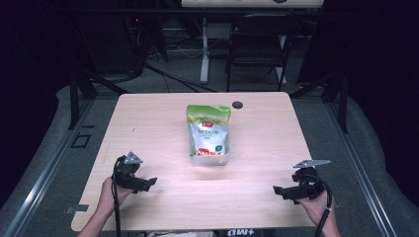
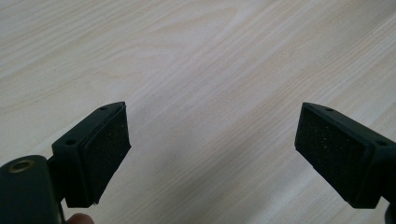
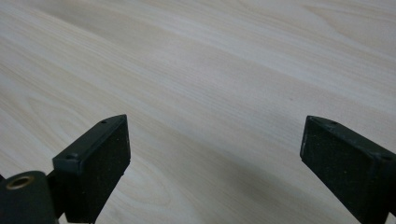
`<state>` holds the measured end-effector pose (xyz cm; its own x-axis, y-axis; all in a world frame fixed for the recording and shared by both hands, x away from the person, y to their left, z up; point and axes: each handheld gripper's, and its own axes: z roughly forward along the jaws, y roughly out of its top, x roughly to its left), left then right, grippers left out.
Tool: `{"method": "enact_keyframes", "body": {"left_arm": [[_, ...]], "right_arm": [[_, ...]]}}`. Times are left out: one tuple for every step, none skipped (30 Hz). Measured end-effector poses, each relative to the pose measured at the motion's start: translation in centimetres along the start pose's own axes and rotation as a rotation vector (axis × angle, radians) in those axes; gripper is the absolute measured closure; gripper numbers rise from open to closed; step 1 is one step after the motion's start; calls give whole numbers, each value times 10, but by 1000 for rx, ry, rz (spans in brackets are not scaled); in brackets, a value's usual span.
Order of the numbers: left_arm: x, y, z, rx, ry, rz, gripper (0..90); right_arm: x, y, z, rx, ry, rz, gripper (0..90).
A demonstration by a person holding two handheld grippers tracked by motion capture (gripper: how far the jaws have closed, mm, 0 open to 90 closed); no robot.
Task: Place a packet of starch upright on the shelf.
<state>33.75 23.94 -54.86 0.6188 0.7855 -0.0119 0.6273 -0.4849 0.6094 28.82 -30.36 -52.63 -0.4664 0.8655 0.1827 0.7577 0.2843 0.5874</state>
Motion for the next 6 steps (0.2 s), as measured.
{"method": "enact_keyframes", "body": {"left_arm": [[0, 0, 0, 3, -3, 0, 99], [0, 0, 0, 2, -1, -1, 99], [0, 0, 0, 0, 0, 0, 99], [0, 0, 0, 4, -4, 1, 99], [0, 0, 0, 4, -4, 2, 99], [0, 0, 0, 3, -4, 3, 99]], "right_arm": [[-1, -2, 0, 3, -4, -6, 79], [-1, -3, 0, -3, 0, -3, 81], [-1, -4, 0, -9, 5, -5, 82], [-1, -4, -1, -16, 6, -12, 87], [0, -3, -1, -30, 12, -20, 96], [0, -3, -1, -32, 22, -23, 100]]}}
